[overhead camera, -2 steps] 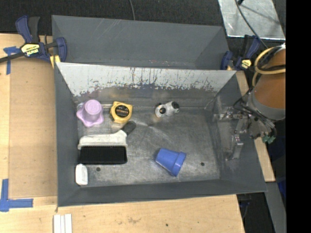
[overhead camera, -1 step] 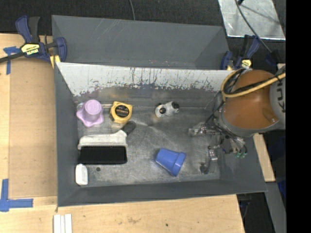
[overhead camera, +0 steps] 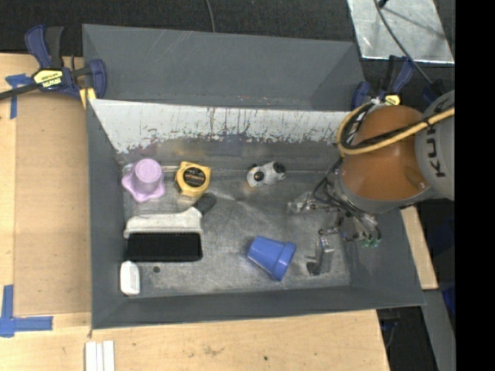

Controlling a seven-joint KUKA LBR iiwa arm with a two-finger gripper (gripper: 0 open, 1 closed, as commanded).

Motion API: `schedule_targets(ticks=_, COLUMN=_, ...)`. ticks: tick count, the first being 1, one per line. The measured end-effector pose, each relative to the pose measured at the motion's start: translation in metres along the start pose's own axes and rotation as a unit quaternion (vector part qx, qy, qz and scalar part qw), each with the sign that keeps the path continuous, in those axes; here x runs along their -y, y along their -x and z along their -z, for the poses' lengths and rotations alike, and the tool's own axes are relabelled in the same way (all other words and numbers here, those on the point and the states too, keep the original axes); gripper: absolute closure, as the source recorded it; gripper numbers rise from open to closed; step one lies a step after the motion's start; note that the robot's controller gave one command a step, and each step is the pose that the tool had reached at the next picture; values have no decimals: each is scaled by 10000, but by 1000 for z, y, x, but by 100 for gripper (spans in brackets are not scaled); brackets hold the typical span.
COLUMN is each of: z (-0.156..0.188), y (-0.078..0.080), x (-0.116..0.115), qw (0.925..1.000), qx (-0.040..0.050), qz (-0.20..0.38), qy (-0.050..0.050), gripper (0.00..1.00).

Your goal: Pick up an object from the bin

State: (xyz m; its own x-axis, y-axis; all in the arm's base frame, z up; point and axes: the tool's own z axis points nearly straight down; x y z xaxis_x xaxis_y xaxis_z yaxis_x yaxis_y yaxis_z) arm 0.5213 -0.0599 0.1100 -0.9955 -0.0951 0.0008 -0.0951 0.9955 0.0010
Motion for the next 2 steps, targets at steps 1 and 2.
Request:
schedule_targets(ticks=1, z=9, y=-24, x=-51, qw=9936, qx=12, qz=1129, qy=-7, gripper=0)
schedule_targets(ticks=2, z=-39, y=-20, x=-76, qw=9990, qx=89, qz=431, qy=-16, gripper=0)
